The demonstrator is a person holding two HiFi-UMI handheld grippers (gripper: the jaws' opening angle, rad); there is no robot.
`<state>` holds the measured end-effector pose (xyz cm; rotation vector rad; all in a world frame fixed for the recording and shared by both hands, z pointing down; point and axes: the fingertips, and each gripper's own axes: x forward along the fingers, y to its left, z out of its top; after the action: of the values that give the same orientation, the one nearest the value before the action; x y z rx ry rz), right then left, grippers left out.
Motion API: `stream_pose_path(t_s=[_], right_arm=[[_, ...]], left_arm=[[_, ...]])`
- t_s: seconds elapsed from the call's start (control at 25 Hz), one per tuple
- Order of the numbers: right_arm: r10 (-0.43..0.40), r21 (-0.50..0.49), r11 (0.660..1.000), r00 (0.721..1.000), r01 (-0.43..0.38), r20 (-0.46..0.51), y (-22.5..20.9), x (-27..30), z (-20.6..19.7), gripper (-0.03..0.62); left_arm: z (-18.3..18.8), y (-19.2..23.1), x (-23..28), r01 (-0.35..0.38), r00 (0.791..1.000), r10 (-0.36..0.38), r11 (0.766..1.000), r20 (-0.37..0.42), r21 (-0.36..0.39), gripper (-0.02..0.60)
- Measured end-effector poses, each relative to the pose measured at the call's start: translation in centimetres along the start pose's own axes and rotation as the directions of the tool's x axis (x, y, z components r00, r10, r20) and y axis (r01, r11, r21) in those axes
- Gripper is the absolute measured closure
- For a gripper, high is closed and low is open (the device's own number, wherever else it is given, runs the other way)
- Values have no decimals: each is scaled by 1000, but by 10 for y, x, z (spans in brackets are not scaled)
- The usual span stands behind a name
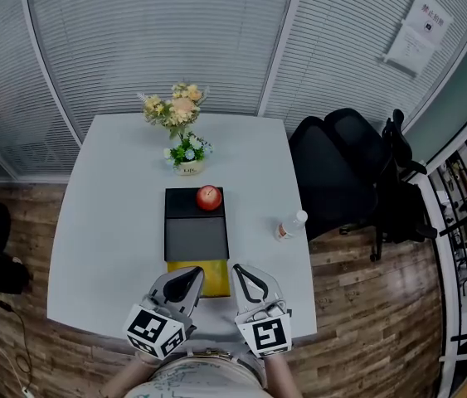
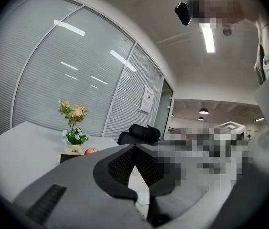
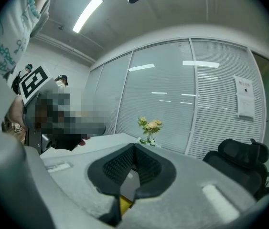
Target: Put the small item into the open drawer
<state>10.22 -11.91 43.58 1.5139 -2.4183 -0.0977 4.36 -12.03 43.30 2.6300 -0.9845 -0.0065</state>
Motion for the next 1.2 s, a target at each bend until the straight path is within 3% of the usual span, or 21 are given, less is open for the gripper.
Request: stream_pose_path(t_s=[1.2], right_arm=[[-130, -18, 991, 986, 129, -107, -75, -36, -54, 591]], left_arm=[[-14, -10, 4, -28, 999, 27, 999, -25, -27, 584]])
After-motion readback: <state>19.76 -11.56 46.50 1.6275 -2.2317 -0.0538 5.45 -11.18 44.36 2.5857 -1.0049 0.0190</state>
